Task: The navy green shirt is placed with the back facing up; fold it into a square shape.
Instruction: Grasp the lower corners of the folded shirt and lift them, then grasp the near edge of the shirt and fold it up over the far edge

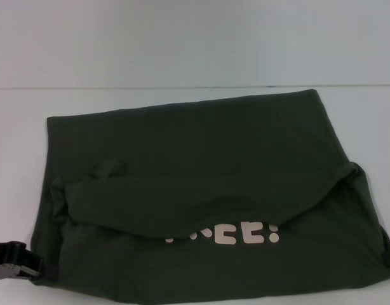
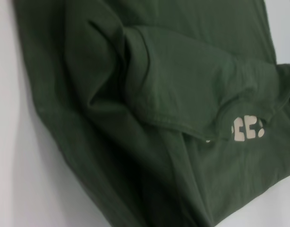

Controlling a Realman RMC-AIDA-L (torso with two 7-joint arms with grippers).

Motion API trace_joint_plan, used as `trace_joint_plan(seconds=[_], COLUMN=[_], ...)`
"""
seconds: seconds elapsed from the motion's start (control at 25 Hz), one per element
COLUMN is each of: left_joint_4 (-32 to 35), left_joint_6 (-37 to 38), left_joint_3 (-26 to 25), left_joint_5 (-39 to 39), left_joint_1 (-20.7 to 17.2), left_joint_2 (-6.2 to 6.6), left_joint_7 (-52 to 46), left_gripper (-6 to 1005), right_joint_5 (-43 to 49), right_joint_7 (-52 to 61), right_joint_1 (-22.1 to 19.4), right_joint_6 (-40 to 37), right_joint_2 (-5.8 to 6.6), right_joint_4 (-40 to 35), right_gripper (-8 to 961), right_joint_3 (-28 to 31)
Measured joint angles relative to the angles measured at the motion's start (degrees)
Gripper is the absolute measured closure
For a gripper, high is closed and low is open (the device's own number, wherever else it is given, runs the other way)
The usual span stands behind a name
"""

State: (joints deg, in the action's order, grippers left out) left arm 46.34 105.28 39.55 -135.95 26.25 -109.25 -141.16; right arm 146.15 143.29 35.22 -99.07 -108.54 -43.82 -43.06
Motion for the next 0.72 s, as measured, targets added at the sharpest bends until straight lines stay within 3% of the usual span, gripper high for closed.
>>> trace_joint_plan(seconds=[0.16, 0.4, 0.56, 0.72], left_joint_4=[0.51, 0.81, 0.51, -0.88], left_joint_6=[-0.53, -3.52, -7.49, -13.49], left_joint_3=[-3.55, -13.05, -15.15, -14.91], left_joint_5=[-0.70, -0.19, -0.17, -0.16], left_joint_1=[0.12, 2.89, 5.88, 9.36], left_joint_2=[0.23, 1.55, 1.58, 0.81], left_joint_7=[0.24, -0.08, -1.76, -3.05], left_gripper=[978, 976, 976, 977], right_joint_5=[-0.35, -3.76, -7.19, -9.00], right_joint_7=[-1.03, -1.87, -0.60, -0.27], right_joint_1=[-0.26, 1.43, 3.29, 6.33], right_joint_6=[0.65, 4.12, 10.12, 18.21], right_joint_2=[0.28, 1.07, 1.14, 0.38], right_joint_4=[0.32, 0.11, 0.62, 2.53], right_gripper=[939, 939, 938, 938], right_joint_3=[2.76, 13.36, 13.85, 13.78])
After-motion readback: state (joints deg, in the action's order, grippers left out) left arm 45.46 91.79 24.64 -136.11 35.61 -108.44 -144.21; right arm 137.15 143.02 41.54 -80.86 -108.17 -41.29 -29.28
